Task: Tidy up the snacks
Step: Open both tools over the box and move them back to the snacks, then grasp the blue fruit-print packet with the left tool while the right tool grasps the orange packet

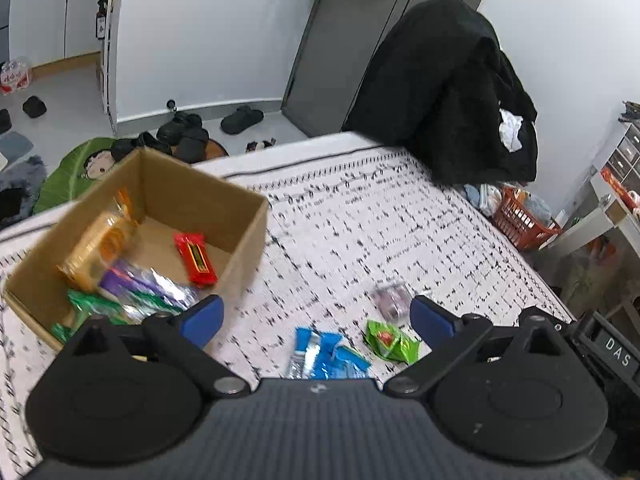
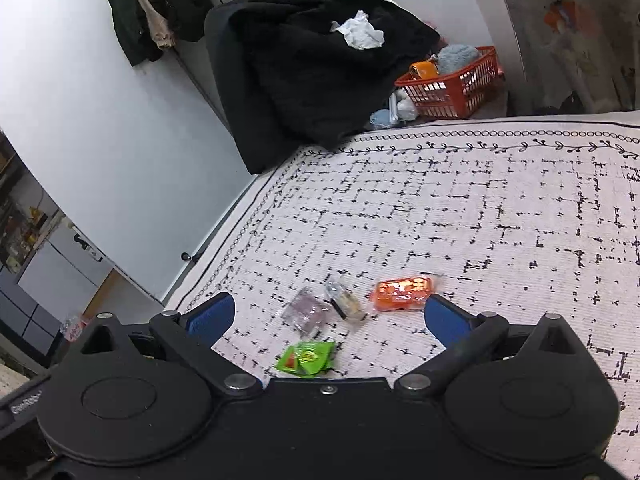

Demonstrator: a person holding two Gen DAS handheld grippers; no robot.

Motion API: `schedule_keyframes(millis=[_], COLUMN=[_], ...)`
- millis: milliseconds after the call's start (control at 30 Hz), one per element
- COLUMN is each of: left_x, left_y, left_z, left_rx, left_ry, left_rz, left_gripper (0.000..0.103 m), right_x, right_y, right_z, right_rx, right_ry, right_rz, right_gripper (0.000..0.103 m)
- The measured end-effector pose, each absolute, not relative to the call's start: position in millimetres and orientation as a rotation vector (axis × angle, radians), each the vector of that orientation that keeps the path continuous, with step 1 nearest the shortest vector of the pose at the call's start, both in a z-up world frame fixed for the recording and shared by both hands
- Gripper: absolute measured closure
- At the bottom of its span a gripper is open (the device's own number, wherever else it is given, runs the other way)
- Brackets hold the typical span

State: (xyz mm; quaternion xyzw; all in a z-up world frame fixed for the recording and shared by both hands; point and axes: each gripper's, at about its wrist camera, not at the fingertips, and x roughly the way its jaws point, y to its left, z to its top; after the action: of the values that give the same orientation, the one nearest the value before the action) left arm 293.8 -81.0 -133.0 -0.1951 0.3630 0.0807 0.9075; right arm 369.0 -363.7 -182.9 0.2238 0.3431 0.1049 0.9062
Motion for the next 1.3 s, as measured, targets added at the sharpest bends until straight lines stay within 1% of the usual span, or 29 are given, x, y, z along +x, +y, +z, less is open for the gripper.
schedule_keyframes(millis=[133, 233, 300, 333, 400, 667, 933, 1000, 1300], left_x=[298.6, 303.3, 306.3, 307.5, 310.5, 315.8, 322.5, 323.6, 322.9], left_y=[-96.3, -107.8, -113.8, -116.4, -120.9, -133.4, -141.3, -141.5, -133.1], left_z=[-151.0, -165.0, -173.7, -177.3, -185.3, -211.7, -233.9, -235.1, -223.6], left_rx=[-0.42, -0.426, -0.43, -0.43, -0.433, -0.439, -0.43, -0.425, -0.456], left_ry=[0.771, 0.796, 0.811, 0.817, 0.831, 0.851, 0.883, 0.882, 0.836], left_rz=[0.156, 0.142, 0.137, 0.136, 0.131, 0.148, 0.177, 0.177, 0.188], left_gripper=[0.012, 0.021, 0.028, 0.03, 0.038, 0.049, 0.049, 0.067, 0.067], right_x=[373.3, 378.5, 380.8, 381.9, 383.9, 395.7, 406.7, 410.0, 425.7], right_y=[-369.7, -375.7, -378.5, -379.6, -381.0, -384.5, -381.1, -379.1, -369.0], right_z=[-192.9, -200.8, -205.0, -207.1, -210.6, -224.2, -234.1, -235.5, -245.1], right_rx=[0.448, 0.465, 0.471, 0.469, 0.459, 0.466, 0.452, 0.445, 0.415], right_ry=[0.726, 0.741, 0.749, 0.752, 0.756, 0.791, 0.818, 0.818, 0.833], right_rz=[0.219, 0.219, 0.219, 0.216, 0.207, 0.195, 0.18, 0.175, 0.134], right_gripper=[0.005, 0.009, 0.012, 0.012, 0.013, 0.017, 0.017, 0.017, 0.017])
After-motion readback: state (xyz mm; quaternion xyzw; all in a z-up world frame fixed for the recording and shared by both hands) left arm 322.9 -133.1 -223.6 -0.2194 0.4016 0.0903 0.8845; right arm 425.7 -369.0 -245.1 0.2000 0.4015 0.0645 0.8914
